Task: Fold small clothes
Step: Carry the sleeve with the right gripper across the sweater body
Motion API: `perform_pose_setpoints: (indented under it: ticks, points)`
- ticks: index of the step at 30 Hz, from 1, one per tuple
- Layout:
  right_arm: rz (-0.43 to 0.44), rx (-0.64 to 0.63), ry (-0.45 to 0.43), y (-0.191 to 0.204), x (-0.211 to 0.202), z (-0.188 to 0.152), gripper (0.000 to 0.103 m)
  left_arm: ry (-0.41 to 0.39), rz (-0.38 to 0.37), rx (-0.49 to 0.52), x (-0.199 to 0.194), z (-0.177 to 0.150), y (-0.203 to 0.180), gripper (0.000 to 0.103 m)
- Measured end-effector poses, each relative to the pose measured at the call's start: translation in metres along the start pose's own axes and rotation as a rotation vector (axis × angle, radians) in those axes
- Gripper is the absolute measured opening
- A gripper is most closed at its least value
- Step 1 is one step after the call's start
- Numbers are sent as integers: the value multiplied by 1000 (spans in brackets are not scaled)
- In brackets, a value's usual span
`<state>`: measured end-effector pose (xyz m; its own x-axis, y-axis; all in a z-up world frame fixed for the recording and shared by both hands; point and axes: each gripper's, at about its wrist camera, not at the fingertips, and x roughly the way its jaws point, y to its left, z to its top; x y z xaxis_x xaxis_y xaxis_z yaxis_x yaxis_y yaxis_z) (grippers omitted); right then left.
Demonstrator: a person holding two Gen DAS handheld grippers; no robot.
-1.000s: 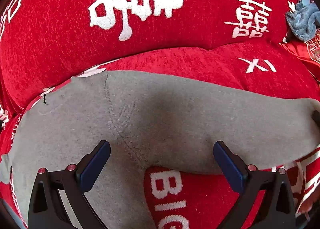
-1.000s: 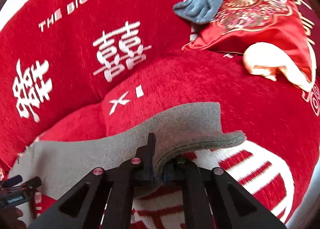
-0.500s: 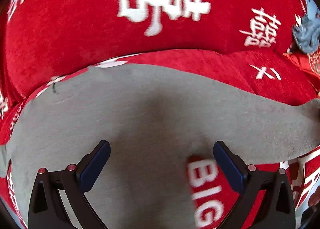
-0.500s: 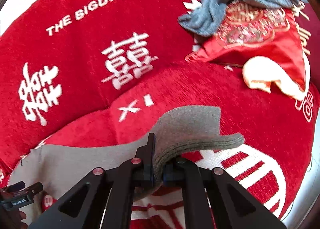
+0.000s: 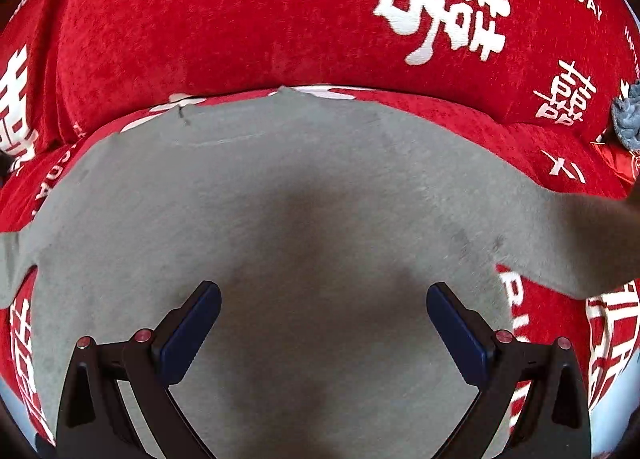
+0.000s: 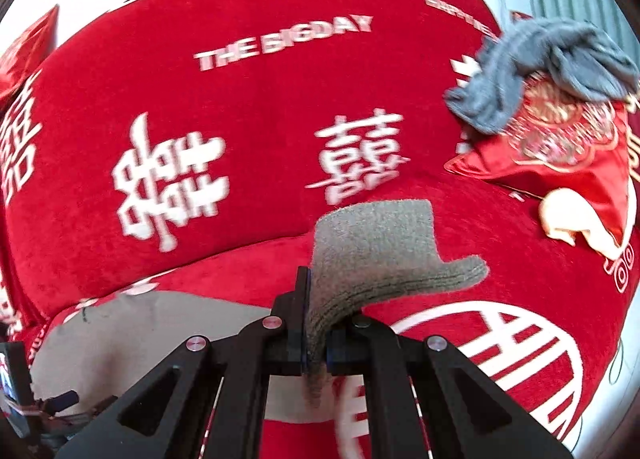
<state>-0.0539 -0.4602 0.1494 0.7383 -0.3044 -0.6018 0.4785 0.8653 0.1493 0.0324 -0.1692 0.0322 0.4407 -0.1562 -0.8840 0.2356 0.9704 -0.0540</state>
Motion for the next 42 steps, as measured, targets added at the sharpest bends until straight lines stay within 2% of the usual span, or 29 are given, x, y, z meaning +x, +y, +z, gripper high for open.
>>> perform_pose_setpoints:
  ticks: [8, 17, 32, 42]
  points:
    - [80, -117, -3, 101, -17, -4, 6, -39, -3, -21, -15, -11, 46, 103]
    - [159, -194, 21, 188, -22, -22, 6, -39, 12, -94, -17, -25, 107, 103]
    - [226, -303, 82, 304, -19, -63, 6, -31, 46, -191, -19, -53, 187, 103]
    - [248, -347, 98, 348, -15, -81, 6, -40, 53, -210, -23, -68, 214, 103]
